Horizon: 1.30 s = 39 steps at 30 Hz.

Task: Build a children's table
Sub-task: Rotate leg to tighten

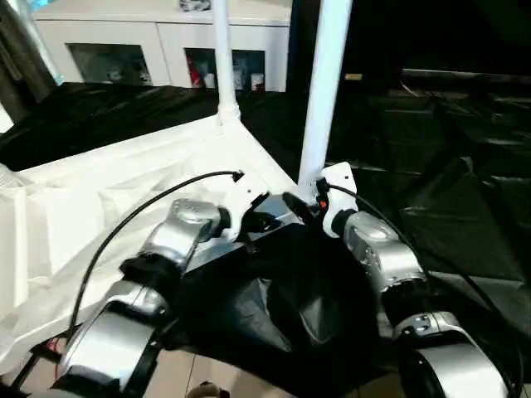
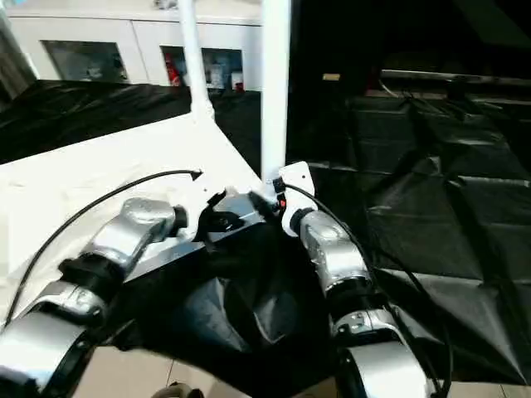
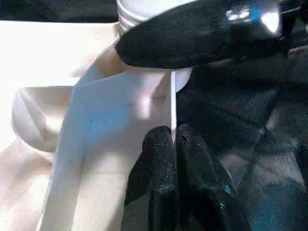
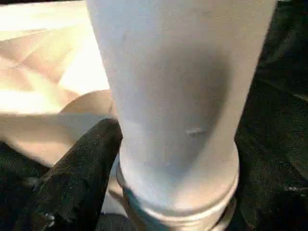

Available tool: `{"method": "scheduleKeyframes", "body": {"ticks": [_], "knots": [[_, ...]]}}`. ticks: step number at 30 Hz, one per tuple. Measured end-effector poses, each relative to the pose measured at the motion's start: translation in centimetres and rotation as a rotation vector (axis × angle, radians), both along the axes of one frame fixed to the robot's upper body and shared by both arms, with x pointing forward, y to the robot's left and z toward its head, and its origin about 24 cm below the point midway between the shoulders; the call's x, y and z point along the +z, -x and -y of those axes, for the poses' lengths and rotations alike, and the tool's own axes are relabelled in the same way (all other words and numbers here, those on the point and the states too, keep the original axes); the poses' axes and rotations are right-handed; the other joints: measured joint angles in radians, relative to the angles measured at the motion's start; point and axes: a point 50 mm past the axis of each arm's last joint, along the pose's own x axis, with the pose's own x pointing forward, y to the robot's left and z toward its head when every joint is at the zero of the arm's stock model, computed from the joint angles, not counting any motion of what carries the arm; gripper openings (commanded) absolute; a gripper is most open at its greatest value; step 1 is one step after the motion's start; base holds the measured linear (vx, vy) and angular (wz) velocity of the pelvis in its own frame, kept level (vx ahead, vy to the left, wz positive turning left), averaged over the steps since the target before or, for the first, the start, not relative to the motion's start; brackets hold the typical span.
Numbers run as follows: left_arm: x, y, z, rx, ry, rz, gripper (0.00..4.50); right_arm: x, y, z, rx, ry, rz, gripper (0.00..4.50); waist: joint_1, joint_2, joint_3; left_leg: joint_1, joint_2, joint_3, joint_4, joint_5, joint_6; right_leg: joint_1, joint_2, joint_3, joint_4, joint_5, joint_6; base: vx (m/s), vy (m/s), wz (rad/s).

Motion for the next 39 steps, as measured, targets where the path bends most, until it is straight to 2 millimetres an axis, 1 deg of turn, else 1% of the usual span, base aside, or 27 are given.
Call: {"method": "scheduleKeyframes", "body": {"ticks": [4, 5, 7, 11, 16, 17, 21, 23, 25, 28, 30, 32, 34, 35, 36, 38, 39], "knots": [[0.0, 0.4, -0.8, -0.051, -0.006, -0.001, 0.0, 0.1, 0.7, 0.9, 0.138, 0.03, 0.004, 3.87, 0.001, 0.0, 0.0, 0.0, 0.0, 0.0, 0.0, 0.0, 0.0, 0.0, 0.0, 0.0, 0.0, 0.0, 0.0, 0.0, 0.0, 0.0], [0.0, 0.7, -1.2, -0.089, -0.009, -0.002, 0.0, 0.3, 1.1, 1.5, 0.215, 0.052, 0.006, 3.87, 0.002, 0.0, 0.0, -0.001, 0.0, 0.0, 0.0, 0.0, 0.0, 0.0, 0.0, 0.0, -0.001, 0.0, 0.0, 0.0, 0.0, 0.0], [0.0, 1.1, -1.7, -0.132, -0.008, -0.005, 0.0, 0.4, 1.7, 2.1, 0.307, 0.065, 0.0, 3.87, 0.004, 0.0, 0.0, -0.001, 0.0, 0.0, 0.0, 0.0, 0.0, 0.0, 0.0, -0.001, -0.001, 0.0, 0.0, 0.0, 0.0, 0.0], [0.1, 1.9, -2.3, -0.229, -0.016, -0.021, 0.0, 0.7, 2.4, 2.4, 0.454, 0.087, -0.011, 3.87, 0.011, 0.001, 0.001, -0.001, 0.001, 0.0, 0.001, 0.0, 0.0, 0.0, 0.0, -0.001, 0.0, 0.0, 0.0, 0.0, 0.0, 0.0], [0.2, 2.5, -2.7, -0.316, -0.027, -0.044, 0.0, 1.3, 3.1, 2.6, 0.577, 0.083, -0.014, 3.87, 0.024, 0.001, 0.001, -0.001, 0.001, 0.0, 0.001, 0.0, 0.0, 0.0, 0.0, -0.001, 0.0, 0.0, 0.0, 0.0, 0.0, 0.0], [0.3, 2.6, -2.9, -0.33, -0.031, -0.049, 0.0, 1.4, 3.3, 2.5, 0.6, 0.07, -0.013, 3.63, 0.024, 0.001, 0.001, -0.001, 0.001, 0.0, 0.001, 0.0, 0.0, 0.0, 0.0, -0.001, 0.0, 0.0, 0.0, 0.0, 0.0, 0.0], [0.2, 2.8, -3.2, -0.352, -0.035, -0.059, 0.0, 1.4, 3.5, 2.5, 0.626, 0.067, -0.017, 3.5, 0.025, 0.001, 0.001, -0.001, 0.001, 0.0, 0.001, 0.0, 0.0, 0.0, 0.0, -0.001, 0.0, 0.0, 0.0, 0.0, 0.0, 0.0], [0.2, 2.8, -3.2, -0.355, -0.037, -0.058, 0.0, 1.4, 3.5, 2.5, 0.631, 0.066, -0.018, 3.25, 0.025, 0.001, 0.001, -0.001, 0.001, 0.0, 0.001, 0.0, 0.0, 0.0, 0.0, -0.001, 0.0, 0.0, 0.0, 0.0, 0.0, 0.0], [0.2, 2.9, -3.2, -0.358, -0.039, -0.057, 0.0, 1.3, 3.5, 2.3, 0.632, 0.061, -0.019, 3.11, 0.026, 0.001, 0.001, -0.001, 0.001, 0.0, 0.001, 0.0, 0.0, 0.0, 0.0, -0.001, 0.0, 0.0, 0.0, 0.0, 0.0, 0.0], [0.2, 2.9, -3.1, -0.356, -0.04, -0.056, 0.0, 1.1, 3.6, 2.2, 0.629, 0.054, -0.025, 2.81, 0.027, 0.001, 0.0, -0.001, 0.001, 0.0, 0.001, 0.0, 0.0, 0.0, 0.0, -0.001, 0.001, 0.0, 0.0, 0.0, 0.0, 0.0], [0.1, 2.8, -2.9, -0.348, -0.037, -0.054, 0.0, 1.0, 3.6, 2.1, 0.61, 0.05, -0.024, 2.76, 0.026, 0.001, 0.0, 0.0, 0.001, 0.0, 0.001, 0.0, 0.0, 0.0, 0.0, 0.0, 0.001, 0.0, 0.0, 0.0, 0.0, 0.0], [0.0, 2.7, -2.8, -0.314, -0.031, -0.053, 0.0, 0.8, 3.4, 2.0, 0.554, 0.044, -0.025, 2.71, 0.024, 0.001, 0.0, 0.001, 0.001, 0.0, 0.002, 0.0, 0.0, 0.001, 0.0, 0.0, 0.003, 0.0, 0.0, 0.0, 0.0, 0.0], [-0.2, 2.1, -2.5, -0.23, -0.022, -0.05, 0.0, 0.4, 2.7, 1.6, 0.418, 0.016, -0.018, 2.7, 0.02, 0.0, 0.0, 0.003, 0.001, 0.0, 0.002, 0.0, 0.0, 0.002, 0.0, 0.0, 0.004, 0.001, -0.001, 0.0, 0.0, 0.0], [-0.1, 1.5, -2.1, -0.175, -0.028, -0.042, 0.0, 0.3, 2.0, 1.2, 0.31, -0.003, -0.015, 2.7, 0.016, 0.0, 0.0, 0.003, 0.0, 0.0, 0.002, 0.0, 0.0, 0.001, 0.0, 0.0, 0.005, 0.002, -0.002, 0.0, 0.0, 0.0], [0.0, 1.1, -1.7, -0.143, -0.029, -0.041, 0.0, 0.3, 1.6, 1.1, 0.242, -0.005, -0.013, 2.69, 0.012, 0.0, 0.0, 0.003, 0.0, 0.0, 0.002, 0.0, 0.0, 0.001, 0.0, 0.0, 0.005, 0.002, -0.004, 0.0, 0.0, 0.0], [-0.1, 0.3, -0.2, -0.048, -0.013, -0.043, 0.0, 0.2, 0.5, 0.9, 0.058, -0.018, -0.015, 2.69, 0.004, 0.0, 0.0, 0.003, 0.0, 0.0, 0.002, 0.0, 0.0, 0.001, 0.0, 0.001, 0.005, 0.003, -0.004, 0.0, 0.0, 0.0], [-0.1, 0.1, 0.3, -0.023, -0.006, -0.042, 0.0, 0.2, 0.3, 0.8, 0.004, -0.017, -0.013, 2.69, 0.003, 0.0, 0.0, 0.003, -0.001, 0.0, 0.002, 0.0, 0.0, 0.001, -0.001, 0.001, 0.004, 0.004, -0.003, 0.0, 0.0, 0.0]]}}
